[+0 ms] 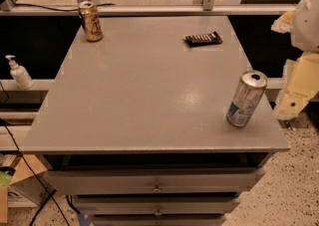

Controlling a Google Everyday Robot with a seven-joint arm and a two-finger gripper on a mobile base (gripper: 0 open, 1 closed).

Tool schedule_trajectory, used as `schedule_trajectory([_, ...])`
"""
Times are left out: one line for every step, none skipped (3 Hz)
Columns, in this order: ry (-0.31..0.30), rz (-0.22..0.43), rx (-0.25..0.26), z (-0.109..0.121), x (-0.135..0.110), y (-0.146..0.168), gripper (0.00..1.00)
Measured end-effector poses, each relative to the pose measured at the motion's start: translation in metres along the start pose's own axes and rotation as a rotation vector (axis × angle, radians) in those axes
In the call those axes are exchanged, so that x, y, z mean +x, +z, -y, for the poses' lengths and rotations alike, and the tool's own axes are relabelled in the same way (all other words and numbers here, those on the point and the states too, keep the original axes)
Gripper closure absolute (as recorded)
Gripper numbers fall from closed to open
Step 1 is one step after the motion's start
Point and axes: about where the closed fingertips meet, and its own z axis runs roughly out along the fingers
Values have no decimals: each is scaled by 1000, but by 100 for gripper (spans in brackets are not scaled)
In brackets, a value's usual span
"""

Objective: Move redbull can near orange can

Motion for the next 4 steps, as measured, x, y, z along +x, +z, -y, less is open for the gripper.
schedule_trajectory([0,0,0,0,0,0,0])
schedule_trajectory([1,25,2,2,-2,0,0])
schedule_trajectory([-12,100,-20,2,-13,13,0])
schedule_trajectory([17,217,-86,0,-21,47,0])
